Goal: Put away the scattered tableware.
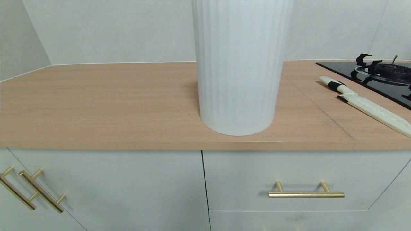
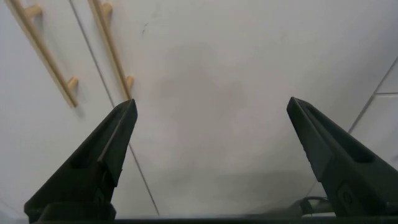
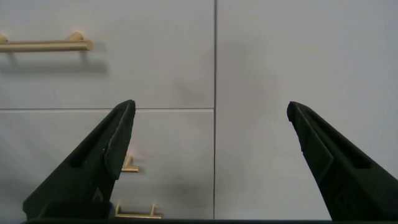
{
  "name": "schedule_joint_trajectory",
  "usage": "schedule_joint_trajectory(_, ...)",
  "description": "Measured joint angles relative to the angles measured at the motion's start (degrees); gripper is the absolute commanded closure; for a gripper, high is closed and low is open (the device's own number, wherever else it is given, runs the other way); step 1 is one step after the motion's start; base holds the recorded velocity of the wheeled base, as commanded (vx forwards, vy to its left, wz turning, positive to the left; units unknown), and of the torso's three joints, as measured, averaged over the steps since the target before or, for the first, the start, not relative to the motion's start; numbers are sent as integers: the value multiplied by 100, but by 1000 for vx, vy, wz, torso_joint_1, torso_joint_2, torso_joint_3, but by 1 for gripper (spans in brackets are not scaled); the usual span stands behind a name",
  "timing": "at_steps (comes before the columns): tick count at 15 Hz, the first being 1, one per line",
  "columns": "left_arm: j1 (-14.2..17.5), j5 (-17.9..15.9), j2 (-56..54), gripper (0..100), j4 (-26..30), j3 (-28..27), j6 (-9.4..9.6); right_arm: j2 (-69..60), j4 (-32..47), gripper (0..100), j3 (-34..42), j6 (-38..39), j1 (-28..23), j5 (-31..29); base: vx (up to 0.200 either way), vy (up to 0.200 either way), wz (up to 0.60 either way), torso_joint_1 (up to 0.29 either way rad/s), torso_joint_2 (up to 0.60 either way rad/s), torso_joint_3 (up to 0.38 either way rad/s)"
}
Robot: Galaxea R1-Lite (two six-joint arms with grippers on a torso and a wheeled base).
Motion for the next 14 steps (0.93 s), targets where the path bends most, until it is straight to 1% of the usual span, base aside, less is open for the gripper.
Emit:
schedule_joint_trajectory(12, 0, 0, 0, 0, -6, 0, 2, 0, 0, 0, 0, -2, 0, 0, 0, 0, 0, 0, 0, 0)
schedule_joint_trajectory(14, 1, 0, 0, 0, 0, 0, 0, 0, 0, 0, 0, 0, 0, 0, 0, 0, 0, 37, -234, -188)
